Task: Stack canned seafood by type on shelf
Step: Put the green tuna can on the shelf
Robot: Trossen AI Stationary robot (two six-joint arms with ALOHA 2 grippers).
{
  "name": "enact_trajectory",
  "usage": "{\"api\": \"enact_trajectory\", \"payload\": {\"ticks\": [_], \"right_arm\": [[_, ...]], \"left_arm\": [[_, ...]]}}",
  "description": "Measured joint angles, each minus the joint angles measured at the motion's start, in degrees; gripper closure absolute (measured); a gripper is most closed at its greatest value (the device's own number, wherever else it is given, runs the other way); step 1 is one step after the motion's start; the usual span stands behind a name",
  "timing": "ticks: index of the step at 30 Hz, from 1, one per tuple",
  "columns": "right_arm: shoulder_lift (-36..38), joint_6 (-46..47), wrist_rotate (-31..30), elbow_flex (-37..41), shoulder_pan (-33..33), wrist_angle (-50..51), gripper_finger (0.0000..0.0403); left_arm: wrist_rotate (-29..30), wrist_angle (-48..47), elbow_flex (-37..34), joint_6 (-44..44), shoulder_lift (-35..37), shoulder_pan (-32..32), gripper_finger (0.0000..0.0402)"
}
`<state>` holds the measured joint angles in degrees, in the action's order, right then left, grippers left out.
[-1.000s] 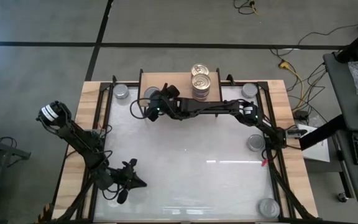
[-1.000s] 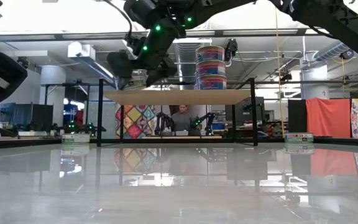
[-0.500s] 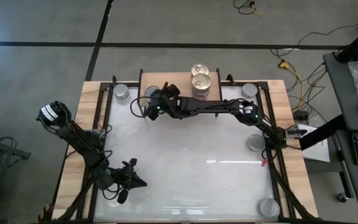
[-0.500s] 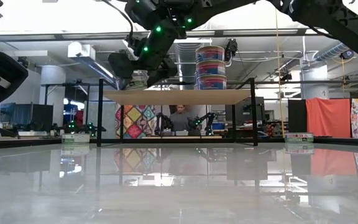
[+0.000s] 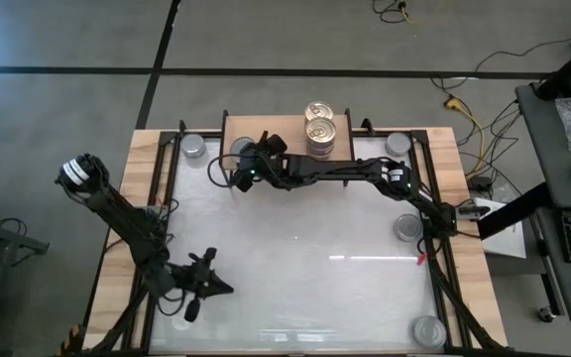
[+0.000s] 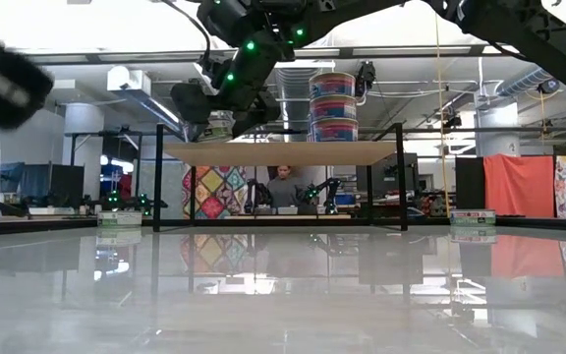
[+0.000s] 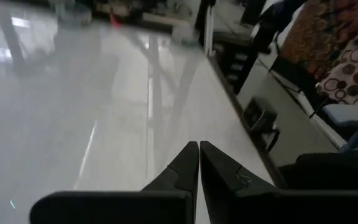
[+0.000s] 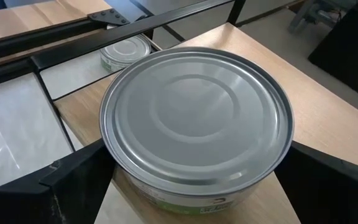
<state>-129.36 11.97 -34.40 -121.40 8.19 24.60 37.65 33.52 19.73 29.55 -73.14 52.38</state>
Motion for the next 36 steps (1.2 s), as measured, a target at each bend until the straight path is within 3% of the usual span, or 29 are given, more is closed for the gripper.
{"api": "enact_trajectory", "payload": {"ticks": [3,9,13,19,26,36], "right_arm": [[0.0,0.0,-0.1,0.0,0.0,0.0,0.0003],[0.0,2.0,-0.1,0.0,0.0,0.0,0.0003],[0.0,2.4,-0.1,0.0,0.0,0.0,0.0003],[0.0,4.6,-0.1,0.0,0.0,0.0,0.0003],[0.0,4.1,-0.1,0.0,0.0,0.0,0.0003],[0.1,4.5,-0.1,0.0,0.0,0.0,0.0003]], "left_arm": [[3.0,-6.9,0.0,-5.6,8.6,-0.6,0.0401],[17.1,-27.4,0.0,-8.4,27.9,-3.4,0.0401],[17.6,-36.3,1.7,-7.7,36.8,-11.0,0.0401],[10.3,-55.1,10.3,-11.7,40.8,-25.5,0.0401],[1.3,-64.4,16.4,-9.8,41.1,-43.1,0.0401],[-32.7,-64.8,23.4,-13.0,35.4,-72.8,0.0401]]}}
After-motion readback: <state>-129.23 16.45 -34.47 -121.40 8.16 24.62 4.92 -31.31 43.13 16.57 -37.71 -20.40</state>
